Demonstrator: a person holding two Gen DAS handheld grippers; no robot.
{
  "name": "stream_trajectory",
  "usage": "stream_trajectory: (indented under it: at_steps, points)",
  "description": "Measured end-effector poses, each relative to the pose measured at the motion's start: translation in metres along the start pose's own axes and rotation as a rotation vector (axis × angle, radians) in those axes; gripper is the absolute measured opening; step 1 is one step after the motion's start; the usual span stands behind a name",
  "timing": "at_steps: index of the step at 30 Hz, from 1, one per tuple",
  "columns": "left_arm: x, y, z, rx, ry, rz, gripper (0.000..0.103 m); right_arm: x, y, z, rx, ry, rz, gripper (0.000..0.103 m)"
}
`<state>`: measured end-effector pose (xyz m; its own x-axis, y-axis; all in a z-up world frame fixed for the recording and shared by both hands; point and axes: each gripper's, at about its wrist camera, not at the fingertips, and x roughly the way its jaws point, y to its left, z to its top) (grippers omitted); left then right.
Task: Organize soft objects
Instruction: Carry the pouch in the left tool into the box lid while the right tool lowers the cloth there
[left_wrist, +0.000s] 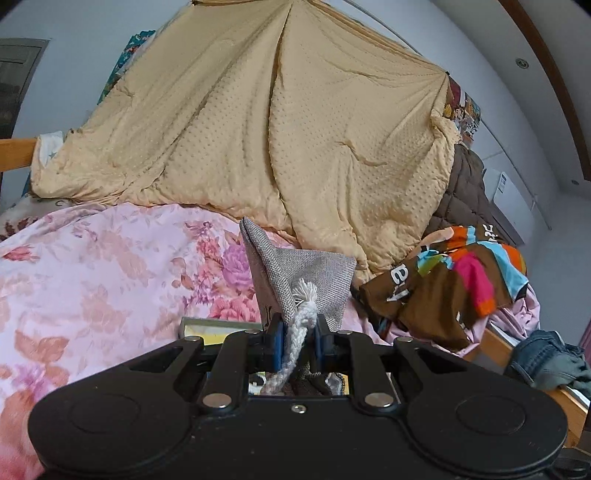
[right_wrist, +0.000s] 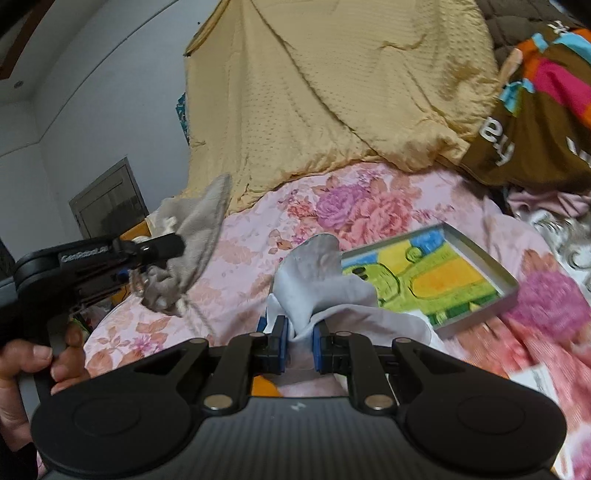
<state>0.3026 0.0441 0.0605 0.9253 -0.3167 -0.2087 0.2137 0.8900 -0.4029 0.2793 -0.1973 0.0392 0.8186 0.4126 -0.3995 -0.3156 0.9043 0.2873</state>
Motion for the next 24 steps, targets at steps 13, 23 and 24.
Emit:
stream_trajectory:
  at_steps: [13, 23, 24]
  points:
    - [0.087, 0.038, -0.006, -0.052, 0.099, -0.028, 0.017, 0.085, -0.01, 0.012, 0.005, 0.018, -0.04, 0.015]
    - [0.116, 0.073, -0.034, -0.115, 0.198, -0.002, 0.018, 0.125, -0.006, 0.003, -0.023, 0.096, -0.065, 0.015]
    - [0.118, 0.074, -0.036, -0.115, 0.213, 0.002, 0.018, 0.127, -0.006, 0.002, -0.027, 0.102, -0.067, 0.015]
